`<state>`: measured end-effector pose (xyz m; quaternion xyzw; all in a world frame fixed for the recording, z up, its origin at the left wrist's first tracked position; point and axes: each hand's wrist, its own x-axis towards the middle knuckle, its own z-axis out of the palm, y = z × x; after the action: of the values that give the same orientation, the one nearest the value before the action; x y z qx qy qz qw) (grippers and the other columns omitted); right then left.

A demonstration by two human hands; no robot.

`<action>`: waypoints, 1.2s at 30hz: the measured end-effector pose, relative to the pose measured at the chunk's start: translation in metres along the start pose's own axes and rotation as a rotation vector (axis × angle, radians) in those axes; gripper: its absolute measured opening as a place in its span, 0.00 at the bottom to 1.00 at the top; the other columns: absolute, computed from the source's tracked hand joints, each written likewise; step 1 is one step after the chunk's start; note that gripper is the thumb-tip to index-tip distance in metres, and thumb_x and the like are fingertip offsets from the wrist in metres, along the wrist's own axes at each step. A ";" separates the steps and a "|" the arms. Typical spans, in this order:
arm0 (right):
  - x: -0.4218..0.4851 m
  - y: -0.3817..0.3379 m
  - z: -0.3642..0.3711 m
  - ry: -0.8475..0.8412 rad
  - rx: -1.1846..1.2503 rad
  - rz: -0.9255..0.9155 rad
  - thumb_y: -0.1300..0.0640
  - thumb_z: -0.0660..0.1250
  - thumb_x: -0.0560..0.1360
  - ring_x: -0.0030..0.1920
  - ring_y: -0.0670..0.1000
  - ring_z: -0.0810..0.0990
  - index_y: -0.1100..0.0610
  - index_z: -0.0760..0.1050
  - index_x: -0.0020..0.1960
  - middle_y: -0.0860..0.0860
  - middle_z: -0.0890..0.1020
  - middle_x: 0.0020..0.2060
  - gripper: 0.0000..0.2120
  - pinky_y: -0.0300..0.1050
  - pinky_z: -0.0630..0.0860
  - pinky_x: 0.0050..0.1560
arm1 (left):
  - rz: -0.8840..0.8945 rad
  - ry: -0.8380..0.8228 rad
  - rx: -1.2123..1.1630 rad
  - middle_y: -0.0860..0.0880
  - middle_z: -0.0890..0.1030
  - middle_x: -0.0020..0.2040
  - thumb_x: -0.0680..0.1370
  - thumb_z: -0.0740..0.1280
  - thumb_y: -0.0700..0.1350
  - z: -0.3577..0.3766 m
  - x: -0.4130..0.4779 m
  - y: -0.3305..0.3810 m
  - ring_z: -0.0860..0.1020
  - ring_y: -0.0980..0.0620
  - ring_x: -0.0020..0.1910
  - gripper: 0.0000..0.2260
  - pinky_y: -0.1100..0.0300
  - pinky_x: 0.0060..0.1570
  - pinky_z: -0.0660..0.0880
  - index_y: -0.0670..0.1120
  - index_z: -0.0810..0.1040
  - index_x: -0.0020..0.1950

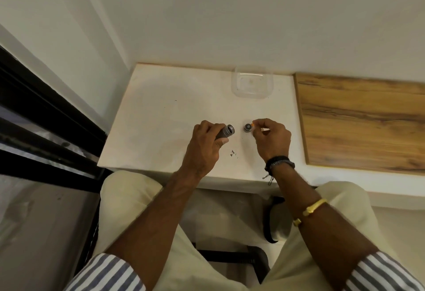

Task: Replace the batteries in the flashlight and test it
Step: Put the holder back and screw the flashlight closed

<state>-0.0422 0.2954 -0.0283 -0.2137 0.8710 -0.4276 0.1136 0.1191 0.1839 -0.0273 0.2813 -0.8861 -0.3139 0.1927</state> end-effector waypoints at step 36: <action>-0.062 -0.033 -0.034 -0.130 0.468 -0.169 0.64 0.77 0.73 0.46 0.46 0.87 0.62 0.84 0.50 0.51 0.87 0.49 0.06 0.42 0.84 0.51 | 0.099 0.024 0.006 0.45 0.79 0.53 0.81 0.65 0.49 -0.006 -0.018 0.018 0.70 0.52 0.51 0.16 0.61 0.47 0.70 0.44 0.76 0.66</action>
<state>0.0087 0.3302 0.0198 -0.2804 0.7182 -0.6111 0.1795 0.1292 0.2033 -0.0137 0.2415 -0.8974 -0.2979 0.2180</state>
